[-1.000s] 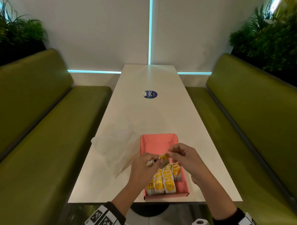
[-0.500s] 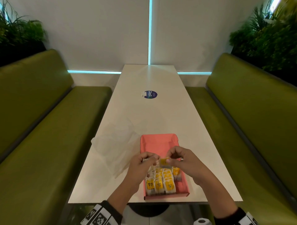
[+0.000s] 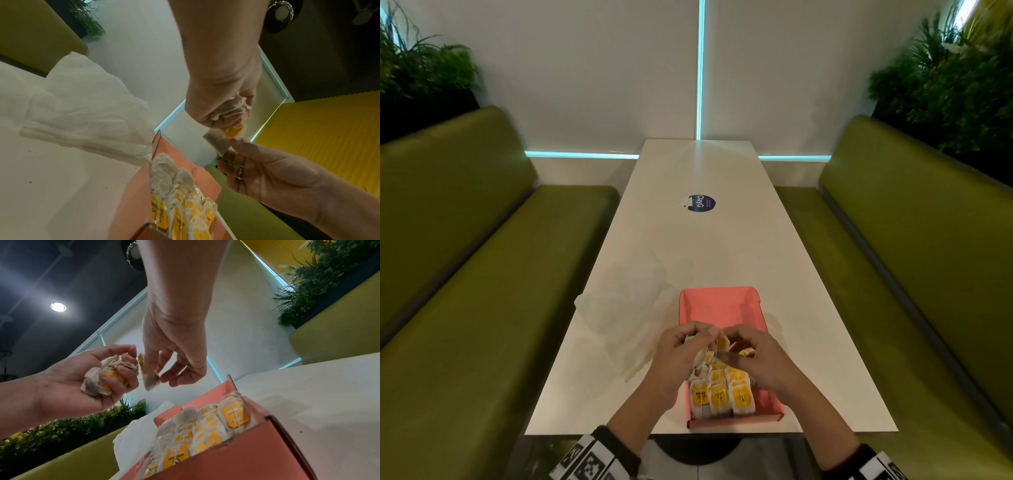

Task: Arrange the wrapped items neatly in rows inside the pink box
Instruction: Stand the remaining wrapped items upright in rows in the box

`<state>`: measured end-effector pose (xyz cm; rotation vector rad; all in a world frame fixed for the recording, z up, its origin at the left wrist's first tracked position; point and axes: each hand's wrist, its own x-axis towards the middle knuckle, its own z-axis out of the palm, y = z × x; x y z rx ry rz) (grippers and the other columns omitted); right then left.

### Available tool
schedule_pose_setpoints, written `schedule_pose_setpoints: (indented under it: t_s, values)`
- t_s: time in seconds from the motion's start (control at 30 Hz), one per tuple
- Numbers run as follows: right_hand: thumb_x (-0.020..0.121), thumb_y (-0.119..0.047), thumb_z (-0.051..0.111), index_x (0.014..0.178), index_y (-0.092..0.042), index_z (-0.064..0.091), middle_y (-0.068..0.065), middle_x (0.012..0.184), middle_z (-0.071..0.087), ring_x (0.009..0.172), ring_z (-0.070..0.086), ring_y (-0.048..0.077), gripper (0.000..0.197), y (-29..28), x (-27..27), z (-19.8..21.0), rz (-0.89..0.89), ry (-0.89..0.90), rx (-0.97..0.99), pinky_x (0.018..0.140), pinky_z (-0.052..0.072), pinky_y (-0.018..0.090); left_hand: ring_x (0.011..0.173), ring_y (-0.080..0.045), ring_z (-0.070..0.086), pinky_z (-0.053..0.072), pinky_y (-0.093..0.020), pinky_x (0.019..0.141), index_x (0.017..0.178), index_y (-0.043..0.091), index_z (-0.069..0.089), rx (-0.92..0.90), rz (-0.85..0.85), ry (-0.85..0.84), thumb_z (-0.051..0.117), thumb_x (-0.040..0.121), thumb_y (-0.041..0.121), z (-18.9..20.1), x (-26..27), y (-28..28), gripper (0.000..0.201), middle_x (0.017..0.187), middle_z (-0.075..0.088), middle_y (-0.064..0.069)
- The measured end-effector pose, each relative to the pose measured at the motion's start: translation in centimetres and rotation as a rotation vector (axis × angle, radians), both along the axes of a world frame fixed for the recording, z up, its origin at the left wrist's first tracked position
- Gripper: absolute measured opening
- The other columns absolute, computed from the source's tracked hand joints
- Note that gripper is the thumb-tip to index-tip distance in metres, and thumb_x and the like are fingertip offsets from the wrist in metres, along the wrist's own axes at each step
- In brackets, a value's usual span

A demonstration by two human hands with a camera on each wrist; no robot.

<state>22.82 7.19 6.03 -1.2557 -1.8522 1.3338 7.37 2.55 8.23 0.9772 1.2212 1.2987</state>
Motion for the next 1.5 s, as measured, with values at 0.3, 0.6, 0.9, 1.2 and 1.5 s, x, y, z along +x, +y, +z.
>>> schedule_pose_setpoints:
  t_s: [0.3, 0.6, 0.9, 1.2, 1.5]
  values:
    - [0.089, -0.006, 0.057, 0.087, -0.01, 0.065, -0.004, 0.079, 0.066, 0.078, 0.059, 0.01, 0.009, -0.2, 0.3, 0.2, -0.034, 0.107, -0.072, 0.073, 0.047, 0.025, 0.053, -0.007, 0.053, 0.038, -0.019, 0.045, 0.08, 0.008, 0.071, -0.056, 0.022, 0.017, 0.059, 0.089, 0.011, 0.2, -0.5, 0.2, 0.016, 0.063, 0.061, 0.001]
    - [0.093, 0.0, 0.048, 0.088, -0.004, 0.06, 0.006, 0.077, 0.063, 0.061, 0.057, 0.011, 0.013, -0.5, 0.8, 1.7, -0.009, 0.287, -0.113, 0.055, 0.044, 0.024, 0.053, -0.011, 0.049, 0.036, -0.02, 0.042, 0.071, 0.018, 0.07, -0.259, 0.018, 0.236, 0.065, 0.086, 0.018, -0.4, -0.9, 0.3, 0.015, 0.065, 0.061, 0.001]
    - [0.087, -0.012, 0.063, 0.096, -0.007, 0.065, 0.01, 0.087, 0.071, 0.077, 0.066, 0.018, 0.01, -0.8, 0.4, 1.9, 0.001, 0.302, -0.217, 0.069, 0.053, 0.024, 0.054, -0.01, 0.051, 0.039, -0.02, 0.045, 0.07, 0.017, 0.069, -0.261, -0.037, 0.25, 0.063, 0.087, 0.019, 0.1, -0.7, 0.1, 0.018, 0.065, 0.061, 0.002]
    - [0.086, -0.019, 0.064, 0.087, -0.018, 0.07, 0.002, 0.077, 0.068, 0.065, 0.063, 0.006, 0.005, -0.7, 0.6, 1.7, 0.005, 0.114, -0.114, 0.061, 0.051, 0.02, 0.053, -0.01, 0.05, 0.037, -0.022, 0.044, 0.07, 0.016, 0.071, -0.192, 0.073, 0.186, 0.064, 0.086, 0.015, 0.6, -0.9, 0.3, 0.018, 0.062, 0.062, 0.003]
    - [0.072, -0.018, 0.071, 0.089, -0.017, 0.072, 0.0, 0.08, 0.072, 0.078, 0.065, 0.021, 0.017, -1.2, 0.6, 2.7, 0.006, 0.379, -0.214, 0.071, 0.054, 0.029, 0.06, -0.011, 0.051, 0.037, -0.02, 0.046, 0.066, 0.019, 0.064, -0.284, -0.128, 0.283, 0.058, 0.086, 0.014, 0.5, -0.5, 0.1, 0.022, 0.071, 0.064, 0.001]
